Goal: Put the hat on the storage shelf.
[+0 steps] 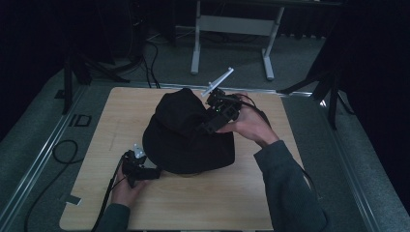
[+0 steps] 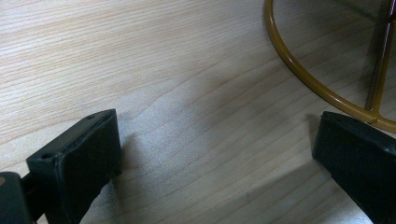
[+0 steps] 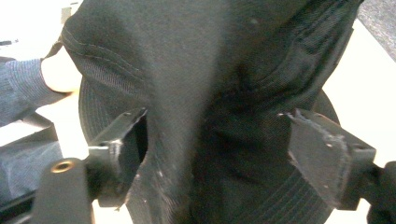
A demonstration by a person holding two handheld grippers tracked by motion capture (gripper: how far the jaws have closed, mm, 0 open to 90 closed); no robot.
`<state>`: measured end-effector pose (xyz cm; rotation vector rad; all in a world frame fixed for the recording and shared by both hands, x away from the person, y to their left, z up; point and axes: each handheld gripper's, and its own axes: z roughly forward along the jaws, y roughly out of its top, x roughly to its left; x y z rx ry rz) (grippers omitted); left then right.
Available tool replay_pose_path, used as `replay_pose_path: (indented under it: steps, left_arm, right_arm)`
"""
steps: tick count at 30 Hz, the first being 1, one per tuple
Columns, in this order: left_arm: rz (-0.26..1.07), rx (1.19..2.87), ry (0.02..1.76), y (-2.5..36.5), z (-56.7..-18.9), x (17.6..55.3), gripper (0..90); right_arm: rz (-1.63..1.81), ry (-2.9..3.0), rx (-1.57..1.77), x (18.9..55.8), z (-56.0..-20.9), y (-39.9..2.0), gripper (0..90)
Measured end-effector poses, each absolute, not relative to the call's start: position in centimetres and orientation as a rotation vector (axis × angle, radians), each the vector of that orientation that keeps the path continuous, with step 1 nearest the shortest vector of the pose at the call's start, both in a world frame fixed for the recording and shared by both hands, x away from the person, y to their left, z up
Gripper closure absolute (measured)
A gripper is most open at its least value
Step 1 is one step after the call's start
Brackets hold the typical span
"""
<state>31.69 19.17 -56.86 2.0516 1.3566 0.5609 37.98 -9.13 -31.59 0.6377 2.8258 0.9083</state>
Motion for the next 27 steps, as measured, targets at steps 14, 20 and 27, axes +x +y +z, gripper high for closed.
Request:
replay_pose_path:
  steps: [14, 20, 27]
  left_arm:
    - [0.562, 2.045, 1.359, 19.1, -56.9, 31.7, 1.3]
    - [0.562, 2.045, 1.359, 19.1, -56.9, 31.7, 1.3]
    - [0.562, 2.045, 1.359, 19.1, -56.9, 31.7, 1.3]
  right_arm:
    - [0.886, 2.793, 0.636, 37.4, -30.8, -10.3, 11.2]
    - [0.909, 2.791, 0.648, 37.4, -31.0, -10.7, 12.2]
    - [0.916, 2.785, 0.641, 37.1, -31.4, -11.5, 13.5]
